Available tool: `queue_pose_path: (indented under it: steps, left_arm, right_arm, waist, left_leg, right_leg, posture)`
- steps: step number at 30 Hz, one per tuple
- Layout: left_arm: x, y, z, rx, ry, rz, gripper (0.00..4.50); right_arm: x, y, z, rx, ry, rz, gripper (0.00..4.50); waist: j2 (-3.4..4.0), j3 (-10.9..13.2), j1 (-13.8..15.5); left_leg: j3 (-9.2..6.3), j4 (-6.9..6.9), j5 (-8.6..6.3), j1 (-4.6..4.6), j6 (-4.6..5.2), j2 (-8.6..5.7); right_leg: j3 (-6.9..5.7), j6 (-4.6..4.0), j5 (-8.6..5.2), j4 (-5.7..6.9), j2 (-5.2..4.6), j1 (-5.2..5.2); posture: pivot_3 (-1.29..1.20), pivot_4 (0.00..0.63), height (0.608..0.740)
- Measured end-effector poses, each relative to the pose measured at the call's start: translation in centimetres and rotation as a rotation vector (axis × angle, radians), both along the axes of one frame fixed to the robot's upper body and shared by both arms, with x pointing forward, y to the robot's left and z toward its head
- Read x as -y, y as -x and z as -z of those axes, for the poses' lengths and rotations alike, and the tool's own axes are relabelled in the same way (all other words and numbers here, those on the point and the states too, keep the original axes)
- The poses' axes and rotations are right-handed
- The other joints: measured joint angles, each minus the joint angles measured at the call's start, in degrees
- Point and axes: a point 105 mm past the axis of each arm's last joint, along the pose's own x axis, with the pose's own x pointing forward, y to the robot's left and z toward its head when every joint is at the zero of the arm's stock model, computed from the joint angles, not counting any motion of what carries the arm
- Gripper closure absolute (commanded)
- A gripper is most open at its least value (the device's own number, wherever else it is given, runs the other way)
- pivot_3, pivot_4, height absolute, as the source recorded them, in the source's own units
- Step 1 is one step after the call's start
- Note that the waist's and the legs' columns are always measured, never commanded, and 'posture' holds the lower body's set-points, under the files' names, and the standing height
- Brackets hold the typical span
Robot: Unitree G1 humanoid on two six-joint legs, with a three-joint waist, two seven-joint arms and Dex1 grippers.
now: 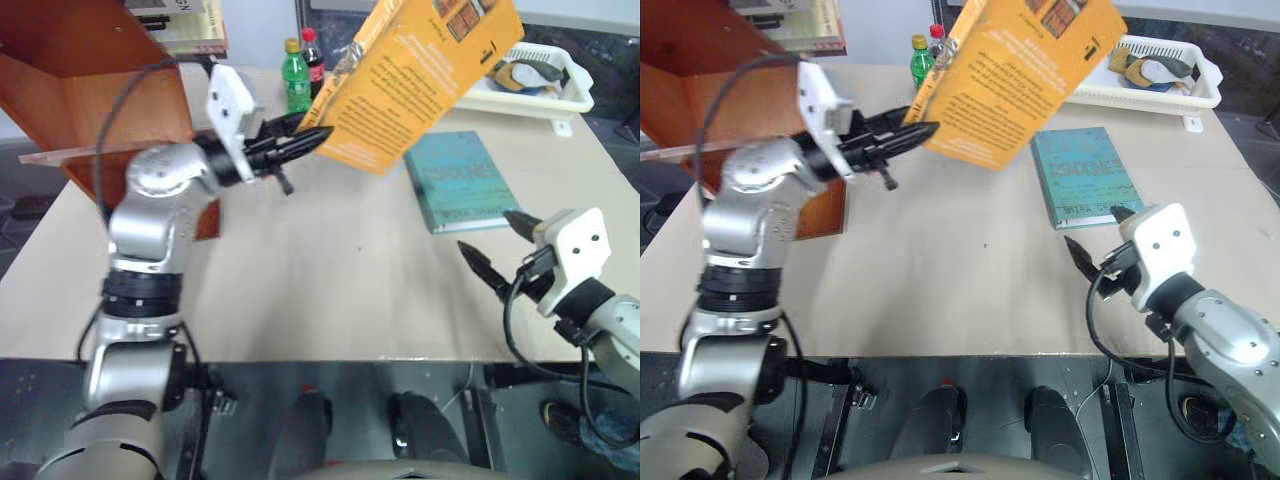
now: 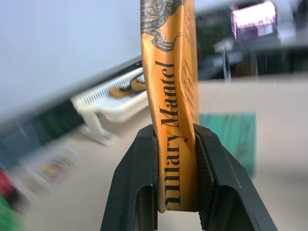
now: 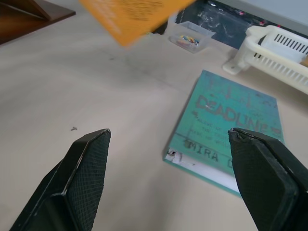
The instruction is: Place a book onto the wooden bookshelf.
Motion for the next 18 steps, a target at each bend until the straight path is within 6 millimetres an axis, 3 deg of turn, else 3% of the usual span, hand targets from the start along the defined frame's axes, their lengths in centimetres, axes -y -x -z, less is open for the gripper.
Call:
queue_pose_path:
  steps: [5, 11, 18]
  left_arm:
    - [-2.5, 1.6, -1.7, 0.225, -0.255, 0.020, 3.97]
    - [-9.3, 3.0, -4.5, 0.446, -0.554, -0.142, 3.97]
    - [-15.8, 5.4, -8.4, 0.532, -0.770, -0.361, 3.97]
  right_arm:
    - [0.3, 0.1, -0.7, -0.005, -0.024, -0.132, 0.49]
    - [-1.9, 1.8, -3.8, 0.058, -0.090, -0.427, 0.49]
    - [-2.3, 0.0, -4.2, 0.056, -0.099, -0.504, 0.49]
  waist:
    - [0.02, 0.0, -0.3]
    - [0.06, 0.1, -0.8]
    - [-0.04, 0.2, -0.8]
  left_leg:
    - [0.00, 0.01, 0.00, 0.02, 0.00, 0.04]
    - [0.03, -0.01, 0.00, 0.03, 0.01, 0.14]
    - [0.13, 0.01, 0.00, 0.00, 0.01, 0.12]
  right_leg:
    - [-0.01, 0.01, -0.01, 0.02, 0.02, 0.00]
    - [0.00, 0.15, 0.07, 0.10, 0.10, -0.09]
    - [0.04, 0.14, 0.05, 0.09, 0.07, -0.12]
  posture:
    - [0.00, 0.150, 0.740]
    - [0.00, 0.150, 0.740]
    - [0.00, 0.150, 0.740]
